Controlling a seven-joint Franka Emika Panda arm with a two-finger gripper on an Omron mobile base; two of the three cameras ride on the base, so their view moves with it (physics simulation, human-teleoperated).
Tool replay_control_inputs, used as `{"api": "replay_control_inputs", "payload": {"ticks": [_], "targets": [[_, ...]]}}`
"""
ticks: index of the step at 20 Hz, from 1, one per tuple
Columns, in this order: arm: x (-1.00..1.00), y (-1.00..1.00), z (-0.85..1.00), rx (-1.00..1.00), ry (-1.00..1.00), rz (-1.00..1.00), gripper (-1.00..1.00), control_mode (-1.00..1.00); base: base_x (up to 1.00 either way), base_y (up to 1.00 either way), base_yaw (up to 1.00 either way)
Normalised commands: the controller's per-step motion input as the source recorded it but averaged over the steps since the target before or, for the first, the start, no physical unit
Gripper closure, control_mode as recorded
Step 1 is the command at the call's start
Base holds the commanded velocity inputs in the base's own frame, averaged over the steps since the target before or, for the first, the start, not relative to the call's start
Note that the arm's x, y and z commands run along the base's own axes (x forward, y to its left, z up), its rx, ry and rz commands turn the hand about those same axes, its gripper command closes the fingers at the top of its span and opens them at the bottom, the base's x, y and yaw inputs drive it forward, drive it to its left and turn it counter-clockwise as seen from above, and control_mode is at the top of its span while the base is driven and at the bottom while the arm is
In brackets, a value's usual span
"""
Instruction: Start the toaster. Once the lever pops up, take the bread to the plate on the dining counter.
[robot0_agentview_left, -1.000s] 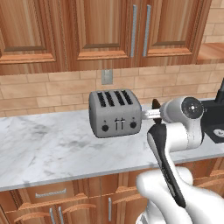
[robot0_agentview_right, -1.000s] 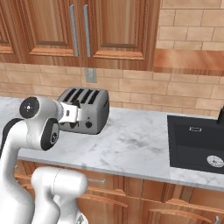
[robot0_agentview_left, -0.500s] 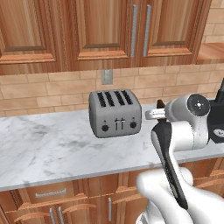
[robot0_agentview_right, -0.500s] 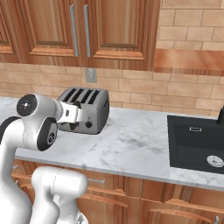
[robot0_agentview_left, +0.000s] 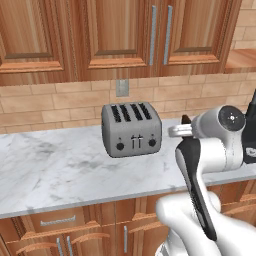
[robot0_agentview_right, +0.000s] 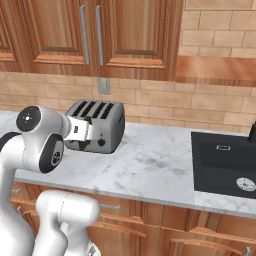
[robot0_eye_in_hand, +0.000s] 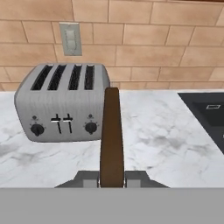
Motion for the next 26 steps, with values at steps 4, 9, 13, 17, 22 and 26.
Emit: {"api": "replay_control_inputs", "payload": {"ticks": [4,9,13,17,22,26], "targets": [[-0.16,0.00,0.00,0.00,0.00,0.00,1.00,-1.00,0.00,0.00,0.00],[-0.21,0.00,-0.01,0.00,0.00,0.00,1.00,-1.00,0.00,0.00,0.00],[-0.32,0.00,-0.02,0.00,0.00,0.00,1.00,-1.00,0.00,0.00,0.00],[-0.32,0.00,-0.01,0.00,0.00,0.00,1.00,-1.00,0.00,0.00,0.00],[-0.19,0.00,0.00,0.00,0.00,0.00,1.00,-1.00,0.00,0.00,0.00],[-0.11,0.00,0.00,0.00,0.01,0.00,1.00,-1.00,0.00,0.00,0.00]]}}
